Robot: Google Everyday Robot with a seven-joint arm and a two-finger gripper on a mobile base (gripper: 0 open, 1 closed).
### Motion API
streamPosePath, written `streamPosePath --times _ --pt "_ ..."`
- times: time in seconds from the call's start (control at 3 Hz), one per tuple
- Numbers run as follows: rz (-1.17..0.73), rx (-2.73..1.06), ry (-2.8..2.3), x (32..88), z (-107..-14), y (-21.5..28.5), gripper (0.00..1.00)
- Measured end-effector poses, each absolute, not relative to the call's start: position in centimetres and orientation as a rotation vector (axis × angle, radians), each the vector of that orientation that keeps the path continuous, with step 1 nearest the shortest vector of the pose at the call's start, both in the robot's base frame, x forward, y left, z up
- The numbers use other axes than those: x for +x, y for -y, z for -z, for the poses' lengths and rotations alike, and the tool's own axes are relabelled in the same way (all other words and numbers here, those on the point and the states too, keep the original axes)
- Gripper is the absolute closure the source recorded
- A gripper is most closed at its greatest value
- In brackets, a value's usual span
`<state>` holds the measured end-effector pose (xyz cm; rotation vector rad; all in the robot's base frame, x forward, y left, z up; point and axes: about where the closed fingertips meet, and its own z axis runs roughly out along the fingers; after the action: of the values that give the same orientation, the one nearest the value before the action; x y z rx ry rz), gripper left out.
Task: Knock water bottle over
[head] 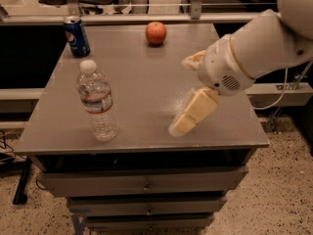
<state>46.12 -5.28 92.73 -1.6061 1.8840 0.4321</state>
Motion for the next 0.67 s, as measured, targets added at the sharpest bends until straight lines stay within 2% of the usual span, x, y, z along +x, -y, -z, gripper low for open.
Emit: streamPosePath --times 0.33,0.67 --pt "-0.66 -1.534 -1.769 46.3 -93.0 -1.1 0.0" --pt "-0.709 -1.513 -1.749 45.9 -93.9 -2.2 0.0"
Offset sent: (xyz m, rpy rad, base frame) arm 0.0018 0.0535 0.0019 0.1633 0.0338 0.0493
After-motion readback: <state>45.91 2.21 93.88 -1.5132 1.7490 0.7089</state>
